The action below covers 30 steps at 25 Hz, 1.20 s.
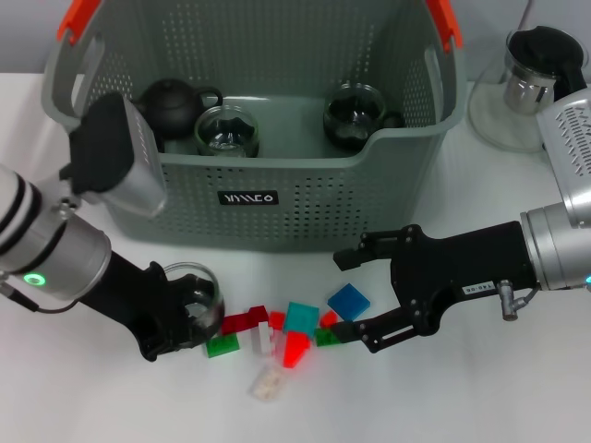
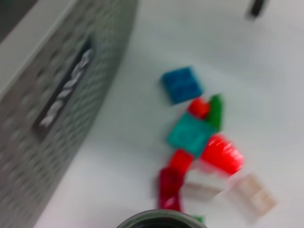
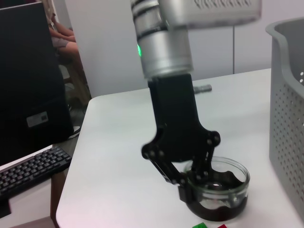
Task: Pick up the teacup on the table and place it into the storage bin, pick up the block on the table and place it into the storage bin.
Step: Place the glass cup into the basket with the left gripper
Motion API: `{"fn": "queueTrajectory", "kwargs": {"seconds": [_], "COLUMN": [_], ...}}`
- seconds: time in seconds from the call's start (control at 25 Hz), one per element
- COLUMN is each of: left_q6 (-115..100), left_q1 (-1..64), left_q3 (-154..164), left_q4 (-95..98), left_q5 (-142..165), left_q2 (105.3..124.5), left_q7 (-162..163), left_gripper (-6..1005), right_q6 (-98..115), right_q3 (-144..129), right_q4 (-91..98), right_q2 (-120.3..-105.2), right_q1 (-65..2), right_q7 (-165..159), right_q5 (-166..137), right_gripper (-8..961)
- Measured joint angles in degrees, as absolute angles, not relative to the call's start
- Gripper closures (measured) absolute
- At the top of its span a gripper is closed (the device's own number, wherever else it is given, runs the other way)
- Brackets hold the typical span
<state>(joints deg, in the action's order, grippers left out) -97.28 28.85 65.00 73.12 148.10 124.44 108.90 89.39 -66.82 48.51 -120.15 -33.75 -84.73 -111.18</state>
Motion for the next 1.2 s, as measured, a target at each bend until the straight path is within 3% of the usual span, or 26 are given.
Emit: {"fn": "queueTrajectory", "kwargs": {"seconds": [0.4,0.88,1.2], "left_q6": [-110.8,-112.4,-98.2], "left_q1": [28.3,34.1,42.8], "left_q3": [52.8,41.1,43.2], "left_q4": [84.6,90.2,82.4], "left_q5": [135.0,118.5,121.0], "left_q2": [124.19,123.12,119.66], "left_q7": [109.2,114.8,123.3], "left_gripper": [952,953,953], "right_q6": [89.8,91.1,91.9], "right_q3": [-67.2,-67.2,-66.9], "right_q4": [48.4,48.5,48.8], "right_q2": [-120.05,-119.88,-119.73], "right_q1": [-33.7,-33.7,-33.9], "right_q7": [-84.7,-84.6,-84.8], "right_q5": [-111.4,-111.5,-111.5], "right_gripper": [11,12,12]}}
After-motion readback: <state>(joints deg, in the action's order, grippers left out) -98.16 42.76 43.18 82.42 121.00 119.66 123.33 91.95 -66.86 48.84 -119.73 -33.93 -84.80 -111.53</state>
